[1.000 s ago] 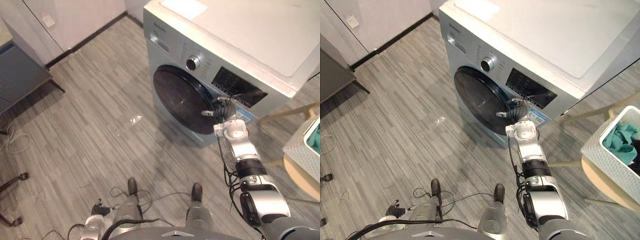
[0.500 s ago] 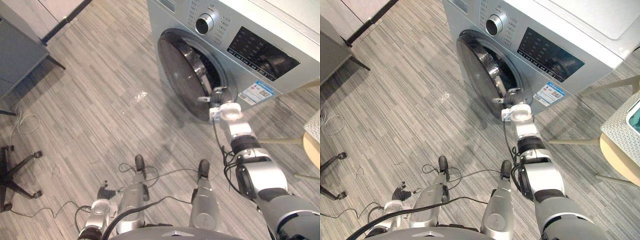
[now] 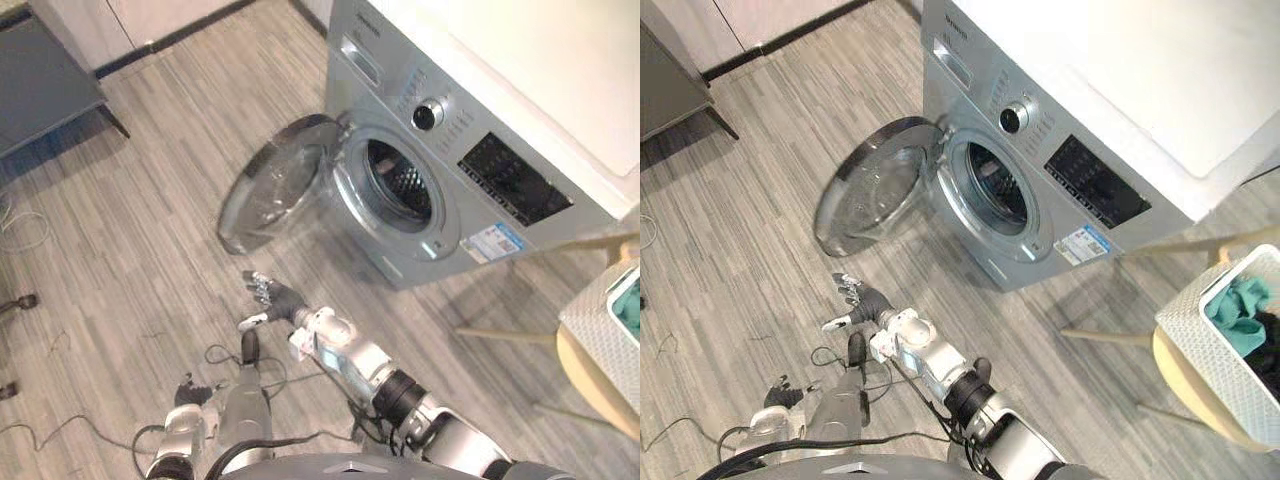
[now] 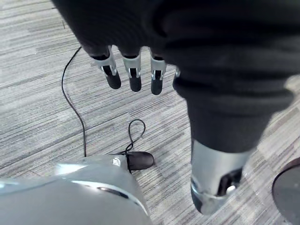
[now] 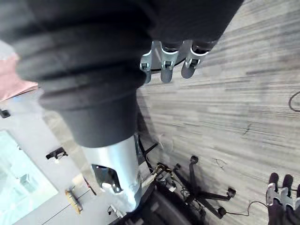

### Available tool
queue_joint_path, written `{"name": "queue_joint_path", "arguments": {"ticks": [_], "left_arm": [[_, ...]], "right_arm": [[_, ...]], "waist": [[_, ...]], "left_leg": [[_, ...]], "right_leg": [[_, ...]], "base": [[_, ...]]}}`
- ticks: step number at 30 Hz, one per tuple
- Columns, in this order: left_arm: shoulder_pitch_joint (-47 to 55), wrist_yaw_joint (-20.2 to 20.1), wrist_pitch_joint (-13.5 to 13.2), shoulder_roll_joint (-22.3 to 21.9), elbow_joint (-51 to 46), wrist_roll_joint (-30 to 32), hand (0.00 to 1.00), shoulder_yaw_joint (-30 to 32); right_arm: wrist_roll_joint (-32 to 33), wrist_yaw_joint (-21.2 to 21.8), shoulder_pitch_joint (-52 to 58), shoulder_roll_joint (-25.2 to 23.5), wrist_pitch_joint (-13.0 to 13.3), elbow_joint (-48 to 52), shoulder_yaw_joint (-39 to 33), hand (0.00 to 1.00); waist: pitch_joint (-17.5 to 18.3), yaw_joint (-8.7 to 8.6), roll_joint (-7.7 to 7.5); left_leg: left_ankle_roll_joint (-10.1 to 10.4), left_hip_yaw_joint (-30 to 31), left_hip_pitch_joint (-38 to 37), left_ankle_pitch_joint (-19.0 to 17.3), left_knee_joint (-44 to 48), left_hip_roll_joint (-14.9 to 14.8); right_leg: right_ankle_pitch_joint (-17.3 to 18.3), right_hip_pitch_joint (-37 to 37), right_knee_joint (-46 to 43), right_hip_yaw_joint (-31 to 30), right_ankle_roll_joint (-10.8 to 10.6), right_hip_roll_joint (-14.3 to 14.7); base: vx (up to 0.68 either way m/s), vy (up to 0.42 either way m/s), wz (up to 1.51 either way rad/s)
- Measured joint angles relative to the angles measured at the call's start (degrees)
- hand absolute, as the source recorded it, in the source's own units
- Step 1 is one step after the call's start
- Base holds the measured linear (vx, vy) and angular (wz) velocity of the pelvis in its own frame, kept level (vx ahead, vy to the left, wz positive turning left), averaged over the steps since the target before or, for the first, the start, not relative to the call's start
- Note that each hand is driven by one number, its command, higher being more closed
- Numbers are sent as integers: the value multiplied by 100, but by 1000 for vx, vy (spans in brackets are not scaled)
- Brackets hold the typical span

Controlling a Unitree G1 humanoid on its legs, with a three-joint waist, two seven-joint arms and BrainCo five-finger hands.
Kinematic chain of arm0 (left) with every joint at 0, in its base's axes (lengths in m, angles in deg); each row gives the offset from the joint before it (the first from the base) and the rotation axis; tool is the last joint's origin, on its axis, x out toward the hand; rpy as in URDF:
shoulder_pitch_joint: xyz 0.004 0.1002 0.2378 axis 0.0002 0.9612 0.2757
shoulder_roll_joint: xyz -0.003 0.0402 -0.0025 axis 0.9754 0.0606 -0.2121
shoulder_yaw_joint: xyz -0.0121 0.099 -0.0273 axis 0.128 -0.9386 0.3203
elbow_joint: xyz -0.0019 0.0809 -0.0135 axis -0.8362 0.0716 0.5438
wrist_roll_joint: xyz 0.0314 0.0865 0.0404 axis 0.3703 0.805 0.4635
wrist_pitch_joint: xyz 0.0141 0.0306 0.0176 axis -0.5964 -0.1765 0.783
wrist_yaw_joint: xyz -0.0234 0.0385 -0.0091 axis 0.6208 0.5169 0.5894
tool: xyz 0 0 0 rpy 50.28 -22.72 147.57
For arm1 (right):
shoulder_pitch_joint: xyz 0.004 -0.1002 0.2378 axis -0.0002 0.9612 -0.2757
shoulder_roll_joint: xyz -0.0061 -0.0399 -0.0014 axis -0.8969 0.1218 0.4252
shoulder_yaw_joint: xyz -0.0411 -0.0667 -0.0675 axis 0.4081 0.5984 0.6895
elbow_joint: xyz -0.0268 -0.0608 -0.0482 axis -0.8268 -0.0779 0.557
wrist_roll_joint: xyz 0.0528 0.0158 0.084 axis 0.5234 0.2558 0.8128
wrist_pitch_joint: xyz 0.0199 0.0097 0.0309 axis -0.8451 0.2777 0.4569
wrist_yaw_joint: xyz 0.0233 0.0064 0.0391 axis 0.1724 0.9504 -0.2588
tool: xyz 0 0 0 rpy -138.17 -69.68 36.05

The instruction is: Pick up the laundry basket with both hands and put the clothes into the washing machine.

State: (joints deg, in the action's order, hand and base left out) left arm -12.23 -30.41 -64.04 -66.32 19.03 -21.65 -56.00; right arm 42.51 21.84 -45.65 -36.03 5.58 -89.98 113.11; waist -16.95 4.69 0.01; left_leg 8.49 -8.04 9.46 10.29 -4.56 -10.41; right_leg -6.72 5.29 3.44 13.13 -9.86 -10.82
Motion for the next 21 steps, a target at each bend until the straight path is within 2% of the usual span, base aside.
{"name": "queue_joint_path", "arguments": {"ticks": [2, 6, 8, 9, 11, 13, 15, 16, 18, 19, 21], "left_arm": [[30, -1, 69, 20, 58, 57, 0, 170], [47, -6, 118, 18, 108, 221, 0, 218], [-54, -12, 154, 32, 152, 288, 0, 204], [-92, -16, 166, 32, 152, 321, 0, 195], [-428, -17, 175, 64, 149, 327, 0, 130], [-774, -10, 178, 173, 146, 321, 0, 110], [-1520, 12, 166, 623, 124, 204, 0, 1], [-1707, 16, 160, 785, 118, 159, 0, -1], [-2437, 107, 102, 1586, 122, -202, 0, 40], [-2700, 121, 72, 1863, 126, -337, 0, 55], [-3210, 138, -14, 2286, 142, -579, 0, 181]], "right_arm": [[-6, 0, 492, 170, 35, 372, -273, 0], [-142, -3, 1433, 602, 70, 770, -917, 0], [-413, -28, 2309, 759, 73, 765, -1755, 0], [-521, -32, 2470, 770, 73, 762, -1909, 0], [-834, -52, 2953, 767, 58, 736, -2465, 0], [-1048, -58, 3160, 731, 54, 638, -2751, 0], [-1045, -87, 3341, 573, 50, 501, -3128, 0], [-1046, -114, 3377, 556, 50, 508, -3176, 0], [-1033, -184, 3562, 476, 54, 541, -3388, 0], [-1032, -186, 3668, 469, 54, 543, -3447, 0], [-1025, -177, 3907, 461, 53, 550, -3482, 0]], "waist": [[100, -8, -130], [251, -35, -166], [351, -184, -188], [367, -193, -203], [395, -320, -232], [442, -348, -314], [492, -522, -476], [491, -555, -538], [487, -731, -807], [486, -845, -885], [484, -954, -1024]], "left_leg": [[-20, -31, -59, -22, -3, 0], [-26, -141, -82, -32, -34, -4], [-19, -234, -127, -61, -34, -20], [-14, -284, -144, -73, -34, -29], [-1, -366, -141, -93, -32, -59], [19, -520, -130, -118, -29, -113], [77, -773, -2, -92, -2, -202], [89, -854, 9, -93, -1, -227], [99, -1253, 17, -81, -1, -312], [104, -1343, 25, -81, -1, -329], [130, -1549, 16, -98, -1, -370]], "right_leg": [[54, -49, 32, -33, 16, -1], [56, -12, 68, -161, 14, 5], [55, 23, 76, -275, 15, 20], [53, 48, 75, -320, 17, 25], [41, 108, 87, -396, 31, 57], [1, 261, 85, -549, 64, 108], [-169, 571, 103, -813, 102, 197], [-215, 665, 108, -899, 107, 225], [-368, 983, 115, -1296, 141, 333], [-402, 1056, 115, -1402, 144, 364], [-457, 1201, 116, -1605, 161, 434]], "base": [[-44, 14, -6], [-29, 0, -14], [9, -17, -24], [21, -24, -28], [22, -26, -24], [19, -29, -44], [19, -54, -66], [-4, -54, -81], [-10, -52, -93], [-8, -37, -62], [-12, -42, -55]]}}
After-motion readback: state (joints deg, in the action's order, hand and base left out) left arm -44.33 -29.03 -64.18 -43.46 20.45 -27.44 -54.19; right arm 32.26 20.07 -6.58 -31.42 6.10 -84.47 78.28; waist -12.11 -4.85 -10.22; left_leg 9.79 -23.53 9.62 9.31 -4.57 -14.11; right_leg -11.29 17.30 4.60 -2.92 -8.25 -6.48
